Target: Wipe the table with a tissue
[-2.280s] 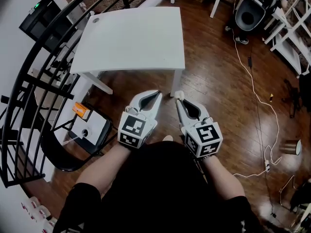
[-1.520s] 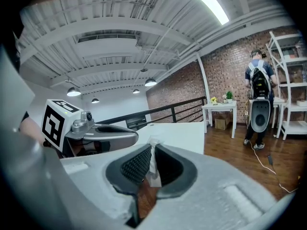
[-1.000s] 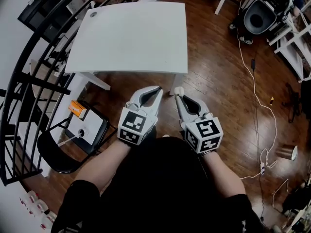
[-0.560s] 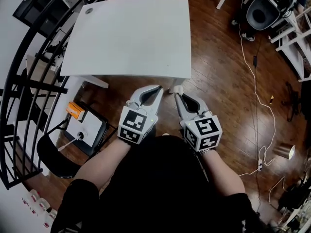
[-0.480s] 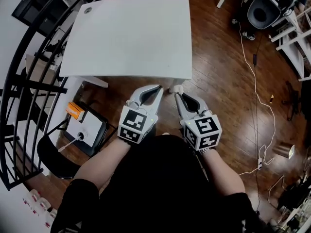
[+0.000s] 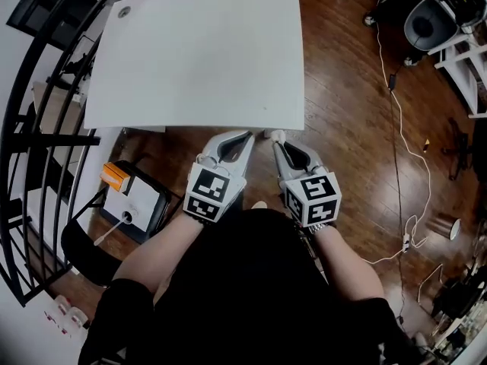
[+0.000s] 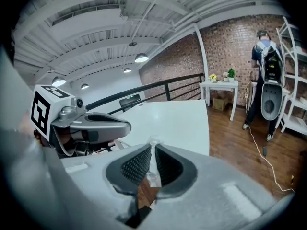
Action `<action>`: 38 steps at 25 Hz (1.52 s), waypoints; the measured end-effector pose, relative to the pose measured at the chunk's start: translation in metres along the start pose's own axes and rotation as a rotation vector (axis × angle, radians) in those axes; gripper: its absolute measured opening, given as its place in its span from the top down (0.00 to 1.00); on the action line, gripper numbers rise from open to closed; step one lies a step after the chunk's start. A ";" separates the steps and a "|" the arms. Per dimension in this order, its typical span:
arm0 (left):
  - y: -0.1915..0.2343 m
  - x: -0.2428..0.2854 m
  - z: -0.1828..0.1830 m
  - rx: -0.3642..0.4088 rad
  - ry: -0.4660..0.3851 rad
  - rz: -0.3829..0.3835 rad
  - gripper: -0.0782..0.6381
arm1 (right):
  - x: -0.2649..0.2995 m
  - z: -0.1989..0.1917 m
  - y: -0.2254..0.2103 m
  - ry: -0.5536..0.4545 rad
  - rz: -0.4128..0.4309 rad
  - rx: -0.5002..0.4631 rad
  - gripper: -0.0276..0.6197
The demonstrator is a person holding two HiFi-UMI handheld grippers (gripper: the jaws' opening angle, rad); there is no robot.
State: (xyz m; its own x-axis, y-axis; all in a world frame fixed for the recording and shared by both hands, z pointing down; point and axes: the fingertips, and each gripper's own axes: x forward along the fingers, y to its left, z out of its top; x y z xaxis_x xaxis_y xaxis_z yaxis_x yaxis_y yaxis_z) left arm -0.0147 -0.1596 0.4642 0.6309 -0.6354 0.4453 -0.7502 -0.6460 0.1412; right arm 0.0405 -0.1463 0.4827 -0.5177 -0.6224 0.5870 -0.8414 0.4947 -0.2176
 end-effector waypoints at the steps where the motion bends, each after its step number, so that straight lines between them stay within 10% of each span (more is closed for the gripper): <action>1: 0.003 0.004 -0.002 -0.002 0.010 -0.004 0.87 | 0.005 -0.001 -0.002 0.011 -0.002 0.003 0.93; 38: 0.073 0.088 -0.042 -0.056 0.188 -0.126 0.87 | 0.134 -0.062 -0.057 0.370 -0.061 0.070 0.93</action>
State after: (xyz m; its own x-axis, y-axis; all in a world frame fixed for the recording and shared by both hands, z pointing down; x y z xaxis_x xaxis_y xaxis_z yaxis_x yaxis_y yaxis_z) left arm -0.0228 -0.2446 0.5509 0.6762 -0.4576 0.5774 -0.6810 -0.6874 0.2526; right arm 0.0290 -0.2206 0.6222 -0.3861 -0.3821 0.8396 -0.8841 0.4130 -0.2186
